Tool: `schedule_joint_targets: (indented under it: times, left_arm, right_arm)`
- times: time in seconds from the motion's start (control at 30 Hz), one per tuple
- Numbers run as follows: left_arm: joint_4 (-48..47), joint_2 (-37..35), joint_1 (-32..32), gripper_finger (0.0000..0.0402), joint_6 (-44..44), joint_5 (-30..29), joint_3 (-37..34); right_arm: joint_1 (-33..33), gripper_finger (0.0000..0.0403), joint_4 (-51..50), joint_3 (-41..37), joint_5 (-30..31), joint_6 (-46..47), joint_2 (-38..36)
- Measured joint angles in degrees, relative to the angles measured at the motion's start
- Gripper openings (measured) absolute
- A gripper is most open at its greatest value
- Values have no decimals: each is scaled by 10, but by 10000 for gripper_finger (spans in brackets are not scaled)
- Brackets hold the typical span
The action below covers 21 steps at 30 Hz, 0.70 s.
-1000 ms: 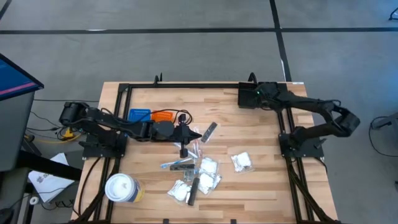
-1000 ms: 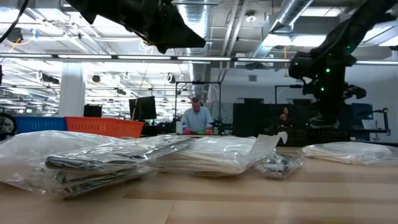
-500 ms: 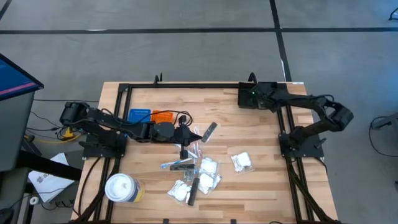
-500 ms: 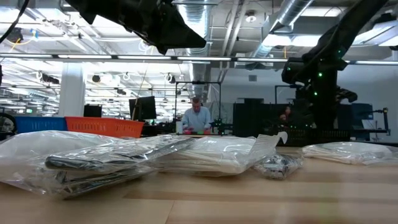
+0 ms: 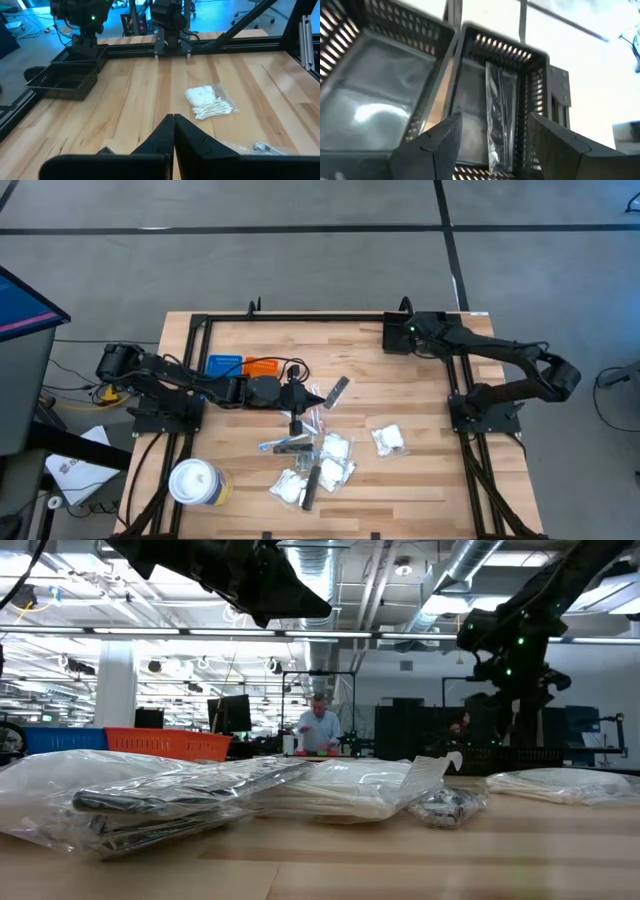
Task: Pick & Place Travel size toiletries
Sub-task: Put the cotton pack into the left black bin
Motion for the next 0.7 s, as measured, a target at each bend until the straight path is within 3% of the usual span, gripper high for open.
schedule_joint_targets:
  times: [0.37, 0.7]
  left_arm:
    - [1, 0, 0, 1, 0, 0, 0]
    - [6, 0, 0, 3, 0, 0, 0]
  right_arm:
    - [137, 181, 104, 0, -102, -95, -110]
    - [254, 151, 229, 0, -106, -97, -150]
